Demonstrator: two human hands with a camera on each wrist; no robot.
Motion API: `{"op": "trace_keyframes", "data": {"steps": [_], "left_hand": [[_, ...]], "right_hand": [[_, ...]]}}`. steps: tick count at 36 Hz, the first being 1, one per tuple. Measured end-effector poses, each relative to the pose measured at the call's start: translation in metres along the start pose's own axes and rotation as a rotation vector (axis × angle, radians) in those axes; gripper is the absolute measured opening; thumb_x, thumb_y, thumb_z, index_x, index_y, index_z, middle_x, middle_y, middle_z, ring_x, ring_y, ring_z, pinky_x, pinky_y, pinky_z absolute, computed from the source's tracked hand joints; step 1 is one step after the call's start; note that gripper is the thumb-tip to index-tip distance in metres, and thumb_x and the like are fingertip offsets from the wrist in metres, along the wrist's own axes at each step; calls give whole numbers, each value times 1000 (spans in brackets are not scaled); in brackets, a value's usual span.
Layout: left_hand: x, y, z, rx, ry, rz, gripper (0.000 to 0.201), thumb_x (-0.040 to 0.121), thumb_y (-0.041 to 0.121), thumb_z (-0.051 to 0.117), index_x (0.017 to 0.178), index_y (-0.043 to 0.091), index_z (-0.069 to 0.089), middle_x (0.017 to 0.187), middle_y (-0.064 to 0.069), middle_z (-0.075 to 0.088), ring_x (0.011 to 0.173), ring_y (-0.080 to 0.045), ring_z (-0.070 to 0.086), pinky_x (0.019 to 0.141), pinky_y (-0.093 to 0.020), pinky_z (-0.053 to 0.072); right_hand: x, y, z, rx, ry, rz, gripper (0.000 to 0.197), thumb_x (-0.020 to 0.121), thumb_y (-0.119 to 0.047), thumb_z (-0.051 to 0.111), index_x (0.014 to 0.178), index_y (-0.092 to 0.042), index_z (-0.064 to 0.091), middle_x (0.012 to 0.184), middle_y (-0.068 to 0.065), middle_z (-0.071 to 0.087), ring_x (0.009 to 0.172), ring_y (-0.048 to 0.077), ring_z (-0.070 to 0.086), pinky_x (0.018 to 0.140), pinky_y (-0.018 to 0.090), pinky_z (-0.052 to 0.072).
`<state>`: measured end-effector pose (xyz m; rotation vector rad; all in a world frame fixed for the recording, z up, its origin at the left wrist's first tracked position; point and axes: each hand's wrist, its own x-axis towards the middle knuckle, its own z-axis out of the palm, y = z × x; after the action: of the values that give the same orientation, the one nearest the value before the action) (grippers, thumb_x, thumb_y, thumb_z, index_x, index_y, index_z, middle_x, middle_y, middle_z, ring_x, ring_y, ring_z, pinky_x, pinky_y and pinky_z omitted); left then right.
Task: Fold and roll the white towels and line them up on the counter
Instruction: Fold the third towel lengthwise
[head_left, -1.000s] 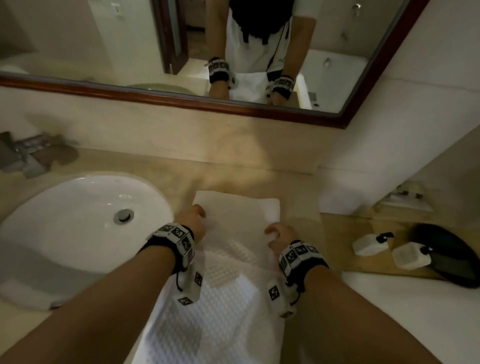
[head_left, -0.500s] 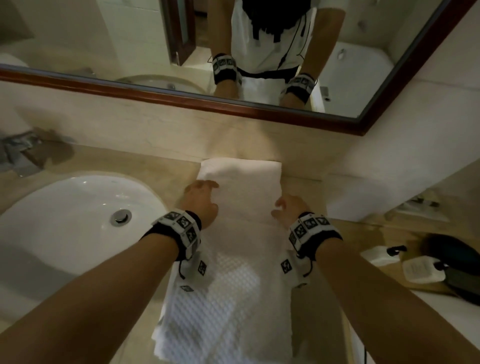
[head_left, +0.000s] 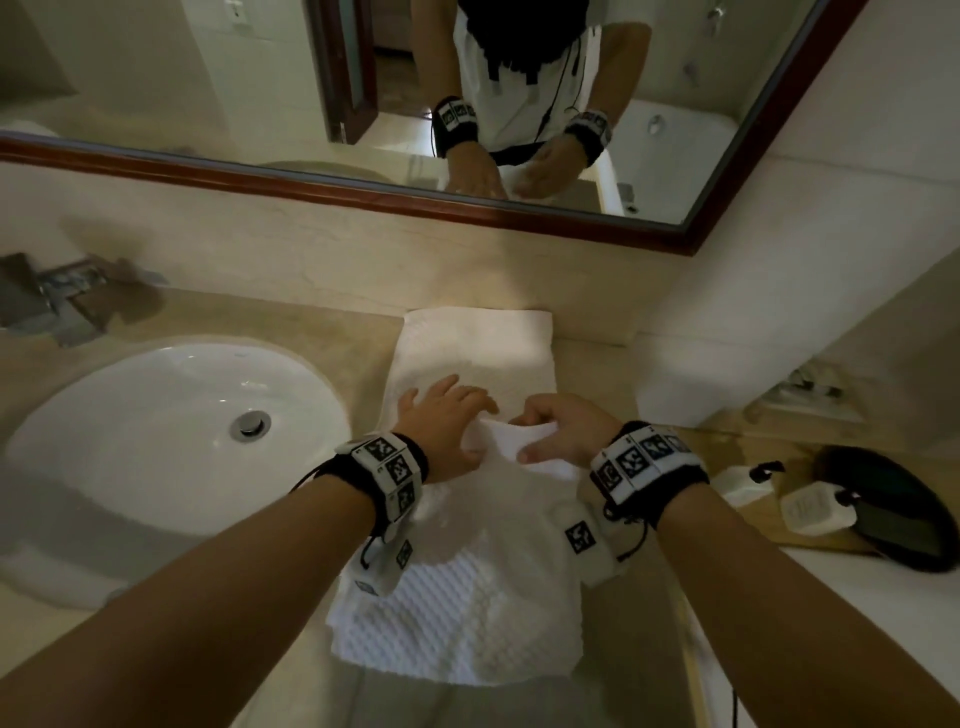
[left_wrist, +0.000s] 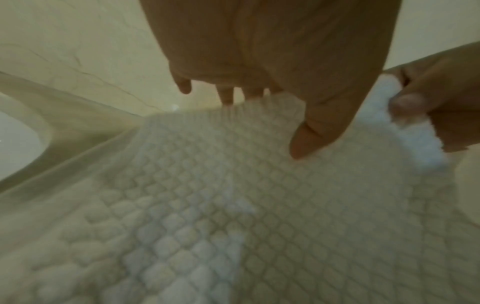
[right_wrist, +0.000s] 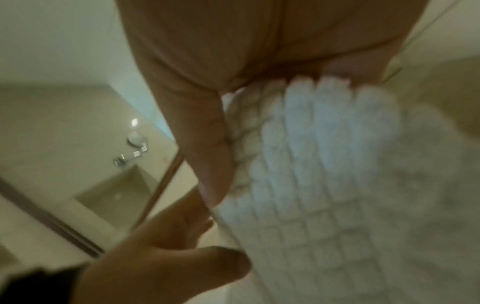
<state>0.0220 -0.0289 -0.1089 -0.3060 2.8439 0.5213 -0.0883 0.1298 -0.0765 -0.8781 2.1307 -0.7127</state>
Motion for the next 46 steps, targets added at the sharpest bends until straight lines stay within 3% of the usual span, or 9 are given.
{"op": "trace_keyframes", "data": {"steps": [4,7,13,20,25,29,37,41,46], "left_hand": [[-28,6,-22,-171,60,77,23,81,43,39,91,27,52,97,3,61,104,-21,54,107,-45,28],[-55,6,-32,-266,55,107,37,76,52,29,81,19,45,76,-4,57,71,-24,51,62,-29,33],[-107,30,-60,-263,-154,3,39,101,32,37,118,5,59,127,-13,55,117,-23,48,95,-30,33],[-155,54,-77,-312,-315,104,34,81,40,66,107,21,54,100,5,54,99,-17,52,84,-28,38],[-188,62,-75,-150,-385,184,47,73,26,79,106,24,44,90,13,50,89,-13,50,72,-24,37],[-214,69,-63,-154,-391,224,49,76,17,77,113,18,44,98,7,49,91,-13,46,75,-25,35],[-259,76,-14,-141,-577,158,67,76,12,75,130,14,35,108,-3,53,92,-17,52,82,-27,46],[-277,77,14,-14,-619,109,66,78,20,70,125,24,23,117,-16,58,89,-26,53,81,-40,49],[-290,80,28,58,-577,181,42,85,20,60,125,17,47,123,-8,56,112,-27,53,96,-41,46]], "right_hand": [[-31,-16,2,271,39,-21,34,67,-9,77,62,-19,45,65,-2,47,61,11,48,55,23,36],[-53,-25,3,272,92,-24,23,79,-11,73,72,-15,52,70,0,52,64,11,50,56,23,39],[-97,-50,17,52,181,82,20,86,-19,67,102,-8,62,93,2,60,81,14,56,59,16,44],[-166,-100,59,-309,178,-112,75,71,-69,46,128,-21,54,125,-6,57,112,10,54,96,25,42],[-213,-112,87,-921,135,-107,81,52,-88,54,112,-33,47,100,-16,44,111,15,47,97,45,30],[-230,-110,116,-1098,108,-26,90,58,-84,54,125,-25,43,127,-5,49,134,22,30,106,61,15],[-248,-94,166,-944,-103,113,33,79,-47,58,101,-23,56,99,-4,64,93,19,62,90,37,50],[-254,-79,187,-802,-248,220,42,75,-47,68,108,-23,56,105,-2,62,98,17,59,84,31,50],[-259,-64,198,-773,-276,220,60,63,-67,68,105,-26,62,103,-2,66,95,20,63,85,34,53]]}}
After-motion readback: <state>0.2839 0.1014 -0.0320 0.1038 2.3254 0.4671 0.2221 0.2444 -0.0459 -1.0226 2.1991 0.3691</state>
